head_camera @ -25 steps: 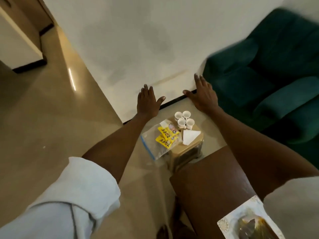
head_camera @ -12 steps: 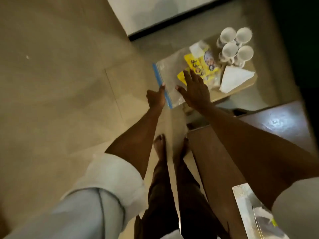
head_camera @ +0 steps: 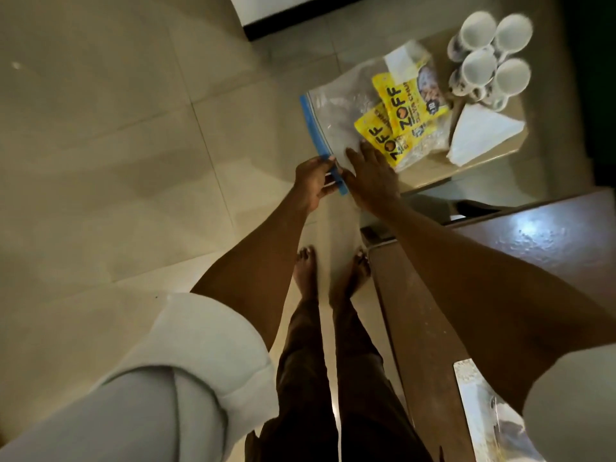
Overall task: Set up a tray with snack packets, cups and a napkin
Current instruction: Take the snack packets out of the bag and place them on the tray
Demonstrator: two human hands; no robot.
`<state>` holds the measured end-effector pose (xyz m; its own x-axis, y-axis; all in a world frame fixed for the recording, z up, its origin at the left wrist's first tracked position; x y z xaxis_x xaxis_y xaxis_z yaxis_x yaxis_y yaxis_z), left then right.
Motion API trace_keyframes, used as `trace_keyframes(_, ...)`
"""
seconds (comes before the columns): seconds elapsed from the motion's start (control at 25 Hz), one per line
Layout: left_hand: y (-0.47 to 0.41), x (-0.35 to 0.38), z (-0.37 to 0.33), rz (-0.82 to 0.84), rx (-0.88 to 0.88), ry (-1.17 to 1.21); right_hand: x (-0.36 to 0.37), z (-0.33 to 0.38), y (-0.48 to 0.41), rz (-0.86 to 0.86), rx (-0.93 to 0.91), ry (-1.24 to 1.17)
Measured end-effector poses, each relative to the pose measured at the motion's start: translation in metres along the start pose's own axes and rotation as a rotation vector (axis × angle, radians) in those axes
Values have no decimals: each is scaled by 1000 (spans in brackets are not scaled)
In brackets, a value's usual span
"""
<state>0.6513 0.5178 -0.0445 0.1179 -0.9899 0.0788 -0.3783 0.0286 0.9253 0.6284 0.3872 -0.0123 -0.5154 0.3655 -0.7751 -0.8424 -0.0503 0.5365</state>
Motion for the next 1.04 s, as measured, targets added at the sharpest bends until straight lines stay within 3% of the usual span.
trace_keyframes(0.16, 12, 15, -18, 10, 18, 29, -21, 11, -3, -39, -12, -197)
trace_keyframes(0.4, 75, 49, -78, 146, 154, 49, -97, 28, 30, -353, 83, -410)
trace_keyframes(0.84, 364, 134, -265, 267, 630, -241, -378, 94, 160, -875, -53, -703)
trace_keyframes(1.04, 478, 167, -303, 279, 808, -266, -460, 114, 234, -975, -145, -817)
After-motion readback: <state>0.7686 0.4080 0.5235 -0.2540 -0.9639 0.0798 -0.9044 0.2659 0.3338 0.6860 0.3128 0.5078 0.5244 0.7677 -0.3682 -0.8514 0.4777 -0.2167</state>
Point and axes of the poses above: each hand's wrist, its own y-axis away from the middle knuckle, its own x-axis out of the palm, z = x × y, the point moved 2 cm from there along -y, towards the middle knuckle, and after that the axes turned 5 degrees about -x, right-handed, at the moved point
